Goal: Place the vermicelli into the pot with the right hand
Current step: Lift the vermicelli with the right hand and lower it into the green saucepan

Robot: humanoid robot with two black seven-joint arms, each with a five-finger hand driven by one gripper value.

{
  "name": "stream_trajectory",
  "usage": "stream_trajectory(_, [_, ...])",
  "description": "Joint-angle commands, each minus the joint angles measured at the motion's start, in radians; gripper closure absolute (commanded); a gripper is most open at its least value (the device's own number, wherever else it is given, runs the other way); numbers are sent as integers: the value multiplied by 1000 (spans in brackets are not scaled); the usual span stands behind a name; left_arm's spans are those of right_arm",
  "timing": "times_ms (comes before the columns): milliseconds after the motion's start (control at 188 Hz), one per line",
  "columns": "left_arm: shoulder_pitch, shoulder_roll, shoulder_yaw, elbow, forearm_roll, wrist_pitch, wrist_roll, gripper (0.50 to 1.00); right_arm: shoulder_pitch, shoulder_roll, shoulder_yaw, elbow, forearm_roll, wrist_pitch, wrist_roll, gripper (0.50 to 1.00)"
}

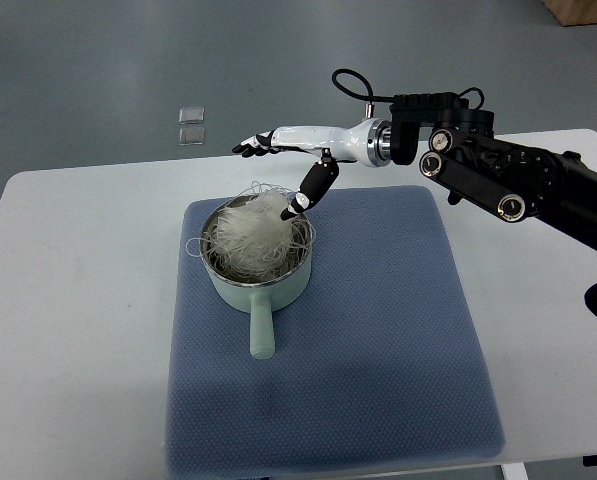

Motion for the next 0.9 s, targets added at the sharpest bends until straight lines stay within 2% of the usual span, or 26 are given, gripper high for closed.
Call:
stream_trajectory(0, [0, 0, -2, -1, 2, -2, 0, 500, -3, -12, 61, -1, 58, 8, -7, 572])
stream_trajectory(122, [0, 0, -2, -1, 2, -2, 0, 500, -23, -60, 138, -30, 166, -2, -63, 572])
stream_trajectory(234, [0, 0, -3, -1, 2, -2, 0, 500, -75, -69, 242, -144, 351, -7, -113, 572])
stream_trajectory(287, [0, 0, -3, -1, 2, -2, 0, 500, -75, -69, 242, -144, 351, -7, -113, 572])
stream_trajectory(292, [0, 0, -3, -1, 2, -2, 0, 500, -102, -72, 274, -186, 439, -19, -130, 572])
stream_trajectory(334, [0, 0, -3, -1, 2, -2, 0, 500, -130, -72, 293, -216, 509, -41, -138, 572])
stream_trajectory(387, [0, 0, -3, -1, 2, -2, 0, 500, -138, -72, 296, -221, 526, -48, -138, 572])
stream_trajectory(393, [0, 0, -2, -1, 2, -2, 0, 500, -161, -74, 309, -242, 607, -86, -139, 572])
stream_trajectory(403, [0, 0, -2, -1, 2, 0, 0, 500, -167, -74, 314, -248, 630, -99, -139, 572])
stream_trajectory(600, [0, 0, -3, -1, 2, 0, 0, 500, -236, -66, 329, -302, 971, -262, -139, 572])
stream_trajectory(892, [0, 0, -5, 1, 0, 0, 0, 500, -302, -63, 329, -302, 1026, -272, -124, 572])
